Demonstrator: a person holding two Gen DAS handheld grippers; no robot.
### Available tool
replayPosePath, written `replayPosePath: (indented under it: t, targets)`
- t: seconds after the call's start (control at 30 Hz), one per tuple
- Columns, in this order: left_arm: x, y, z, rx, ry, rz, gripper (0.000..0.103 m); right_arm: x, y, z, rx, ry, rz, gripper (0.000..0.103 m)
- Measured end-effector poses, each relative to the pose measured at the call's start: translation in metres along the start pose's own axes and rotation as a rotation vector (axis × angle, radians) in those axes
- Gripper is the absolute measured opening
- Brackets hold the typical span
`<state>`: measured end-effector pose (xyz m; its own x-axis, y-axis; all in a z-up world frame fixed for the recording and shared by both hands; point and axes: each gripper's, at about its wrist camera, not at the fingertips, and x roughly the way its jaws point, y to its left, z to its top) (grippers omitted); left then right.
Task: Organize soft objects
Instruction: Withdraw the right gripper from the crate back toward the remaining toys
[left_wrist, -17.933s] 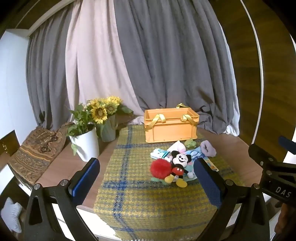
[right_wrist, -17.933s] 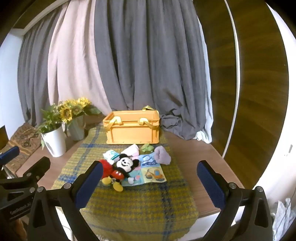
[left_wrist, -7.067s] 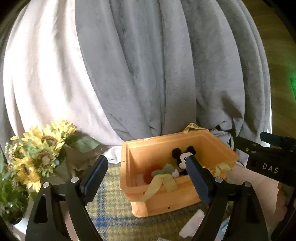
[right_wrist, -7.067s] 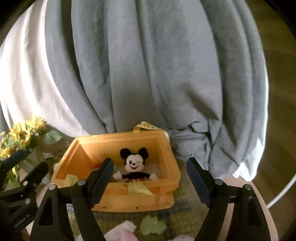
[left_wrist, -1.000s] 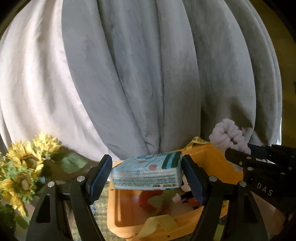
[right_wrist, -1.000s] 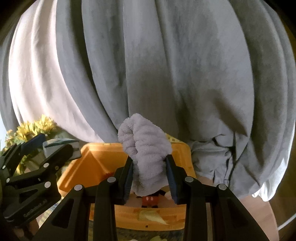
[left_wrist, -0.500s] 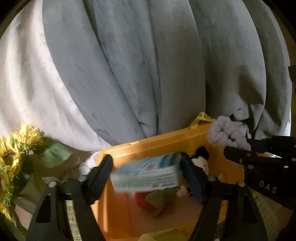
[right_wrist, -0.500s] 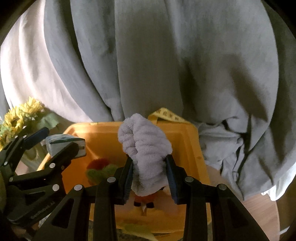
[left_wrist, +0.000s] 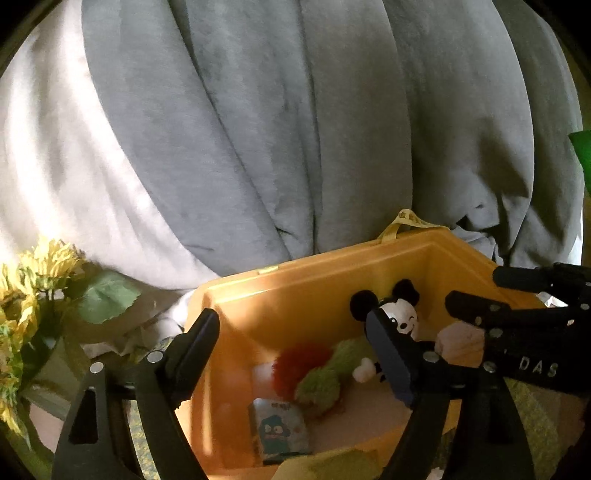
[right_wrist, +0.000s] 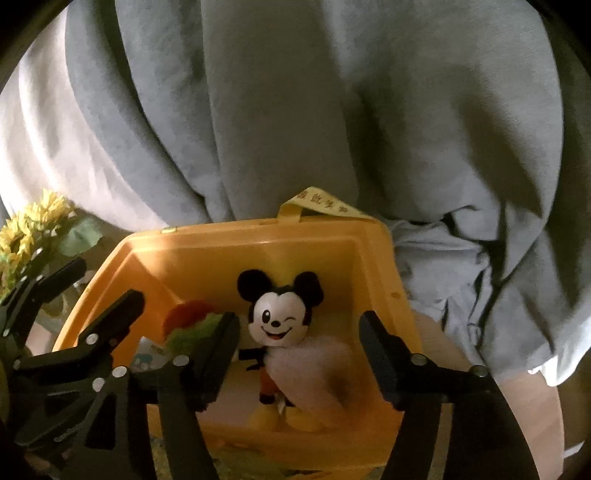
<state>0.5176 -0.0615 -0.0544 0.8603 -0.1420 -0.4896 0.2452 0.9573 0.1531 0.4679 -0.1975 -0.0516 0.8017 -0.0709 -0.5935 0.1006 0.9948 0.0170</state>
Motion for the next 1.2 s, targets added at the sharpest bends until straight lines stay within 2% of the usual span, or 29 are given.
replayPosePath:
  t: [0.23,0.7,1.2]
  targets:
    - [-0.024,-0.001,0.006,-0.01,-0.041,-0.005,0.084,-0.021,-0.004,0.001,0.012,-0.037,-0.019,0.068]
    - [-0.099,-0.008,0.013,0.001,-0.163,-0.007,0.087,-0.094,-0.002,-0.006,0.003,-0.156,-0.069,0.068]
    - [-0.159,-0.015,-0.009,-0.01,-0.186,-0.04,0.087,-0.152,0.003,-0.04,0.008,-0.196,-0.119,0.068]
